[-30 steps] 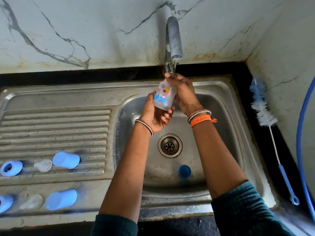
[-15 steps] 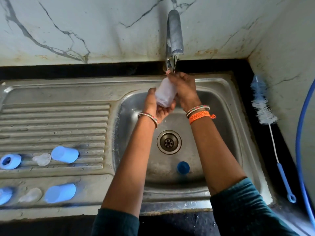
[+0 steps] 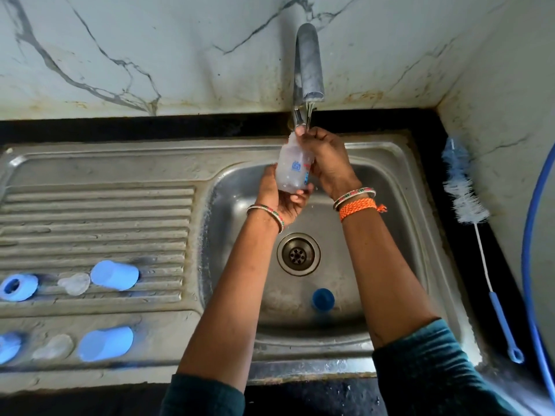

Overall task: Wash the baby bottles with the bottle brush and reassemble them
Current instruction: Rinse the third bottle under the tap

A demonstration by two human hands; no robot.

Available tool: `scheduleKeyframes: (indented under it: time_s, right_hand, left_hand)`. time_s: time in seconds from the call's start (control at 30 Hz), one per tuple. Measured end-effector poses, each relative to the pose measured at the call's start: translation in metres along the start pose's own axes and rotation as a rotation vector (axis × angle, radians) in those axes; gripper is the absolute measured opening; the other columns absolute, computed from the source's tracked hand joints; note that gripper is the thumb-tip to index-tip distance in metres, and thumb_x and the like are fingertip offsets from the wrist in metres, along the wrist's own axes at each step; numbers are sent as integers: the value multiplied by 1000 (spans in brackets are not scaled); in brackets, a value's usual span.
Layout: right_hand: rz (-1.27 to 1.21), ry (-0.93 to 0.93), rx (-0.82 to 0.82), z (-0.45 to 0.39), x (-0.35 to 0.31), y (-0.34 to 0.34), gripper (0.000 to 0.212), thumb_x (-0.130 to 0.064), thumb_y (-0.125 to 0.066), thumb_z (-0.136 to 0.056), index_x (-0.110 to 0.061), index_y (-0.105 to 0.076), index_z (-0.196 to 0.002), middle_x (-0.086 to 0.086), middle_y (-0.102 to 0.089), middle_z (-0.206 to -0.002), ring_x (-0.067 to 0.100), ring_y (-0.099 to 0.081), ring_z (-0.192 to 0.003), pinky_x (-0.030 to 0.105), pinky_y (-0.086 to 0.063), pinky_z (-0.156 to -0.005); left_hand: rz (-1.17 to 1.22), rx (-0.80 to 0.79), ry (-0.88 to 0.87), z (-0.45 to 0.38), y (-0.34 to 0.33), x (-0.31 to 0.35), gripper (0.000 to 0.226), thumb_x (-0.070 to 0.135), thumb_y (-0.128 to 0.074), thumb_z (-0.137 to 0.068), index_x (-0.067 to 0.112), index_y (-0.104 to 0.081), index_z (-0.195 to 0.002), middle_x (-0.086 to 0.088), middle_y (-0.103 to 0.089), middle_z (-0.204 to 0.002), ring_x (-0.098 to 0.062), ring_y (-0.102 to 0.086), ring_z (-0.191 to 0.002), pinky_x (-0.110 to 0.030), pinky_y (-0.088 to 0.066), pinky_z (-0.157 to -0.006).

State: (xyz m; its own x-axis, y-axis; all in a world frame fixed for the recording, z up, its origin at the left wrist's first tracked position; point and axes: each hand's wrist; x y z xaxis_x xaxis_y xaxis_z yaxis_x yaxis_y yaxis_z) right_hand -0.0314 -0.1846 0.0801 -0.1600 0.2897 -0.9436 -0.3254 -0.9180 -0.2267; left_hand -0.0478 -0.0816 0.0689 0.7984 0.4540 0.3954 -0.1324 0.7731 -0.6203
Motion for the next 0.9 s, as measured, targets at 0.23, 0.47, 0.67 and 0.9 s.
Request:
scheduleKeyframes:
  time_s: [0.23, 0.47, 0.67, 0.9]
  right_hand:
    - [556, 145, 216, -4, 5, -6, 45, -37, -63, -90, -17, -43, -55, -1, -46, -54, 11, -42, -55, 26, -36, -59]
    - [-108, -29, -62, 4, -14, -13, 18, -5, -72, -80, -6, -54, -86, 17, -59, -80, 21, -60, -66, 28, -51, -60]
    - [54, 15, -228, 1, -38, -27, 22, 8, -67, -73, -10, -59, -84, 8, -66, -70, 18, -62, -63, 27, -51, -62]
    - [472, 119, 357, -6, -9, -32, 23, -24, -58, -87, -19, -53, -65, 5, -62, -78, 21, -55, -76, 27, -37, -65]
  left_hand:
    - [-463, 242, -464, -13, -1, -13, 40, 38, -53, -93, 0, -54, -107, -22, -64, -95, -23, -61, -69, -26, -52, -52]
    - [-113, -145, -227, 4, -3, -10, 42, 50, -41, -94, 13, -59, -85, -3, -60, -61, -9, -49, -38, -14, -33, -33]
    - [93, -273, -133, -2, 8, 7, 44, 45, -40, -90, 5, -55, -97, -12, -61, -70, -10, -51, -41, -14, -39, -32]
    - [-777, 509, -1080, -19, -1, -8, 26, 39, -58, -91, 15, -49, -91, -9, -65, -86, -23, -63, -77, -37, -55, -65]
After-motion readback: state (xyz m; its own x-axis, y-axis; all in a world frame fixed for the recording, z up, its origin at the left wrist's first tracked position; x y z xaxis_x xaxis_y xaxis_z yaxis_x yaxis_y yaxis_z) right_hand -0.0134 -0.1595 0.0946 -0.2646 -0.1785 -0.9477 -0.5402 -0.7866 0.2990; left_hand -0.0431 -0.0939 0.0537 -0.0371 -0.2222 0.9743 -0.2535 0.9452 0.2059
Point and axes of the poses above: each hand's wrist, its own z-axis away from the middle knuckle, its own y-axis out of the back of the hand, x = y × z
